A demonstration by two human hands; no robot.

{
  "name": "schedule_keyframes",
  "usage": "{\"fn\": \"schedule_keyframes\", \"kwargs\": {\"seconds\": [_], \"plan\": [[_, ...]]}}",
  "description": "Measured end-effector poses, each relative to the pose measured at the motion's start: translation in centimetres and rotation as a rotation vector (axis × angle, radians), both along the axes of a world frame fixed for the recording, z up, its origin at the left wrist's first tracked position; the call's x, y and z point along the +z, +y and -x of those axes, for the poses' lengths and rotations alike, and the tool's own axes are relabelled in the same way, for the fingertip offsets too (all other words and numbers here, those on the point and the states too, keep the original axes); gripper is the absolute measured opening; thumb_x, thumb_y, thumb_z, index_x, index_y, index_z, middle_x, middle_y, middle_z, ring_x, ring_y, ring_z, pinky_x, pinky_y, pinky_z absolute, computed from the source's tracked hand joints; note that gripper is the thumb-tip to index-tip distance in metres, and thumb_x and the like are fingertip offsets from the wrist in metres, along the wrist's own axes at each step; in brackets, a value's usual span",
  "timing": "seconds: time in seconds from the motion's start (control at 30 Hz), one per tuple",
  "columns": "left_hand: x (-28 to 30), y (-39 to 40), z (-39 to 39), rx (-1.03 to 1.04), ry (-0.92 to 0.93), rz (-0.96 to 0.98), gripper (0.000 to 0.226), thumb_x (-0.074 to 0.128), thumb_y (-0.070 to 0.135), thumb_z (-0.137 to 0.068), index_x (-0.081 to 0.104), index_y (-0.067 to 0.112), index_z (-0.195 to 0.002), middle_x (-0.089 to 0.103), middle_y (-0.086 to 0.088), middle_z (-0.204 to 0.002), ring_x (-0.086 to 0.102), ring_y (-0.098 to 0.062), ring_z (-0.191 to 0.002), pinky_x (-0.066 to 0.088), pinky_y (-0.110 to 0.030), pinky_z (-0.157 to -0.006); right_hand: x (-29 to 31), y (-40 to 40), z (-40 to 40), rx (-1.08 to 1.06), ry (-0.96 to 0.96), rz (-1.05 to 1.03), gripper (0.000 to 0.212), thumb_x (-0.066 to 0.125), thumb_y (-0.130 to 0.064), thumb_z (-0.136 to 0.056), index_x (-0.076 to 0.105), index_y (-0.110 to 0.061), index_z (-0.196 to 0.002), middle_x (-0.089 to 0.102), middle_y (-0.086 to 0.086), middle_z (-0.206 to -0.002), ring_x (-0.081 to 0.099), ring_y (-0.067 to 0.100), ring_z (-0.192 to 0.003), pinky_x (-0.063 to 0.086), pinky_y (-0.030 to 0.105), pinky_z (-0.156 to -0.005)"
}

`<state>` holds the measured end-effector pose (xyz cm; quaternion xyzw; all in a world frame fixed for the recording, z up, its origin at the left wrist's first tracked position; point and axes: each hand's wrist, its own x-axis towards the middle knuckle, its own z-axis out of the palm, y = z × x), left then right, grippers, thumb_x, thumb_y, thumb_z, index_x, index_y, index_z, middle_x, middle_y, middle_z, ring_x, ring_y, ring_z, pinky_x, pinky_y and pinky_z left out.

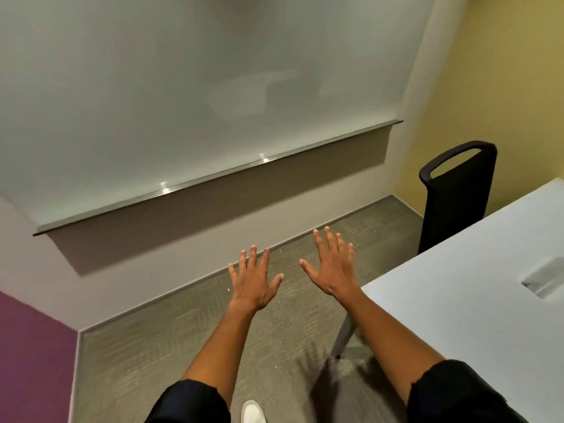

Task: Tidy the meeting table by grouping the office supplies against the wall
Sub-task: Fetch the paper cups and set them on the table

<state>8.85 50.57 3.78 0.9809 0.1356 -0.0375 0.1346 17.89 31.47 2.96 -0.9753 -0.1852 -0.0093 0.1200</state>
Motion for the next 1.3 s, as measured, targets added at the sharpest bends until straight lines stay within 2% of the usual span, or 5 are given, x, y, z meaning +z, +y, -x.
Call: {"fn": "schedule_keyframes", "kwargs": {"seconds": [0.27,0.53,0.67,0.83,1.3], "plan": [[2.4,4.7,-17.3,-0.261,-0.001,-0.026,0.075,0.029,0.065,-0.092,0.003,0.030,-0.153,-0.005,-0.007,-0.163,-0.006,-0.033,-0.150,0.004,-0.061,-0.117,1.3,2.1,-13.4,-0.277,-0.005,0.017,0.087,0.019,-0.078,-0.084,-0.004,-0.031,-0.154,-0.004,0.005,-0.164,0.004,0.032,-0.151,0.007,0.059,-0.119],[-0.1,4.0,-36.7,-0.474,0.027,-0.062,0.077,0.028,0.067,-0.091,0.002,0.029,-0.153,-0.006,-0.007,-0.163,-0.007,-0.032,-0.150,0.004,-0.061,-0.117,-1.1,0.9,-28.3,-0.471,0.039,0.014,0.085,0.020,-0.077,-0.086,-0.005,-0.031,-0.153,-0.005,0.006,-0.164,0.003,0.033,-0.151,0.007,0.058,-0.120],[-1.4,1.4,-47.4,-0.552,0.066,-0.074,0.078,0.029,0.067,-0.091,0.000,0.029,-0.153,-0.007,-0.007,-0.163,-0.007,-0.031,-0.150,0.004,-0.061,-0.117,-2.0,-1.3,-37.8,-0.556,0.072,0.010,0.085,0.022,-0.076,-0.087,-0.006,-0.031,-0.154,-0.007,0.006,-0.164,0.001,0.033,-0.151,0.005,0.058,-0.120],[0.1,-2.4,-60.3,-0.643,0.049,-0.063,0.077,0.028,0.066,-0.092,0.001,0.028,-0.153,-0.008,-0.007,-0.162,-0.008,-0.032,-0.149,0.003,-0.060,-0.117,-0.9,-4.6,-47.9,-0.657,0.073,-0.025,0.085,0.026,-0.074,-0.087,-0.003,-0.030,-0.154,-0.006,0.006,-0.164,0.003,0.033,-0.151,0.006,0.058,-0.120],[-0.3,-18.3,-87.7,-0.941,0.058,-0.026,0.076,0.029,0.065,-0.092,0.001,0.028,-0.153,-0.007,-0.007,-0.163,-0.006,-0.031,-0.150,0.007,-0.061,-0.118,0.5,-18.8,-69.5,-0.964,0.013,0.010,0.086,0.030,-0.073,-0.087,-0.001,-0.028,-0.155,-0.003,0.006,-0.164,0.006,0.033,-0.150,0.010,0.058,-0.120]]}}
